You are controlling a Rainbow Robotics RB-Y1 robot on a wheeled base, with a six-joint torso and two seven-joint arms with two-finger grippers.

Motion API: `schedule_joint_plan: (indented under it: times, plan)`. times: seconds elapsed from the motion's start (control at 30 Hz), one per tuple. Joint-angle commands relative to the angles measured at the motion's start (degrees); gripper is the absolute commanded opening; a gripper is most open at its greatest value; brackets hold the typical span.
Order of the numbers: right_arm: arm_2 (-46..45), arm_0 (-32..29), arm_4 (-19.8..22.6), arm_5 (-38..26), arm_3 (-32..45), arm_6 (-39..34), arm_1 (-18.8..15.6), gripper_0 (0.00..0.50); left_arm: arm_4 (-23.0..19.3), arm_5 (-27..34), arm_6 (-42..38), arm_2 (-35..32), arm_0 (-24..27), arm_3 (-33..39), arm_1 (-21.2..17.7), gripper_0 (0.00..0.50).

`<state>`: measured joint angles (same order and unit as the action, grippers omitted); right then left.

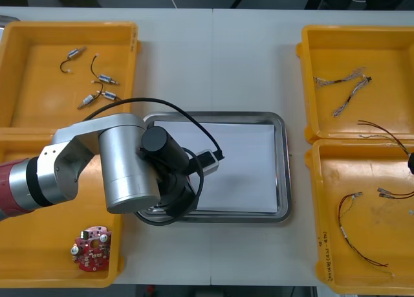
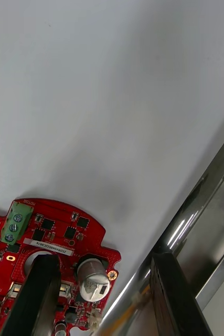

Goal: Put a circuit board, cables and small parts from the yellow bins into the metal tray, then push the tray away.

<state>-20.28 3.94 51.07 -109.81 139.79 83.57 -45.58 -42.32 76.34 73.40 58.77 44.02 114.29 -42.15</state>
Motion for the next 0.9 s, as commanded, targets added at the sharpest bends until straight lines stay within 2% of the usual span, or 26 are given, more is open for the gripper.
schedule_joint_plan:
  times: [0.03,0.23,0.53,0.9]
  plan:
    - [0.2,1.0,-0.4,-0.2,1.6,0.5,-0.6,0.0,0.1,0.3,-7.5,-1.0,1.9,2.1,-0.7,0.5]
    - [0.2,1.0,-0.4,-0.2,1.6,0.5,-0.6,0.0,-0.7,6.0,-8.1,-5.6,1.9,5.0,-0.7,0.5]
    - [0.2,1.7,0.3,-0.2,1.6,0.7,-0.6,0.0,-6.7,17.8,-8.4,-18.3,1.9,8.8,-0.5,0.5]
    - [5.1,5.5,0.9,-0.2,1.6,0.5,-1.4,0.0,-10.1,29.3,-8.5,-32.9,1.9,10.2,-0.3,0.5]
